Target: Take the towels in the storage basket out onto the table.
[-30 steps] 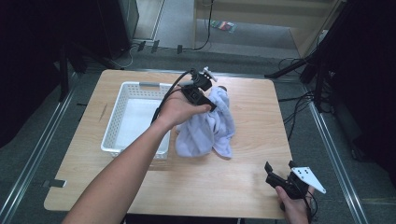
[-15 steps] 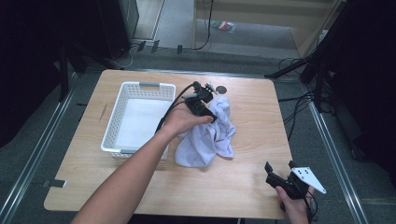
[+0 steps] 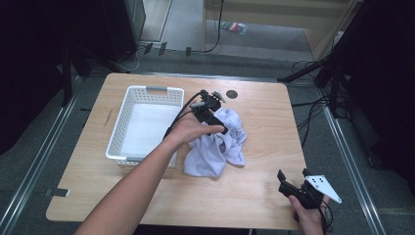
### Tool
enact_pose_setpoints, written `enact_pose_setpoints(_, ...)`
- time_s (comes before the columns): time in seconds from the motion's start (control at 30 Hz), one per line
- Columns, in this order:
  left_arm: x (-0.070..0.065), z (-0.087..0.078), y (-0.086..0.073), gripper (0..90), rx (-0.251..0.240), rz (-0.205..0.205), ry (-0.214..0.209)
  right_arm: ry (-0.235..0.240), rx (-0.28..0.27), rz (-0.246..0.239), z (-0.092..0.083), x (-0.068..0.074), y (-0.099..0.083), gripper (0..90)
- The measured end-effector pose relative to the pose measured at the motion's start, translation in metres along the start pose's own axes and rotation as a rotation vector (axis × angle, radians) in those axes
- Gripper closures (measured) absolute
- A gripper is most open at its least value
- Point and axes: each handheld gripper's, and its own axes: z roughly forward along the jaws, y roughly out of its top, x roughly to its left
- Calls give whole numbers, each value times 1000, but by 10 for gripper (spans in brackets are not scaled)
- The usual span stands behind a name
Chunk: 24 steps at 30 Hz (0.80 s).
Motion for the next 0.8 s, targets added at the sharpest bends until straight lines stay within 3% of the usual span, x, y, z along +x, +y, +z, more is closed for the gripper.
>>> enact_pose_setpoints(0.47,9,-26,-9,0,-43,-1,19,-1,1,-3,0,0,0,78)
enact_pose_setpoints(0.8,31,-51,-25,0,-82,-52,40,-4,7,-2,1,1,0,78)
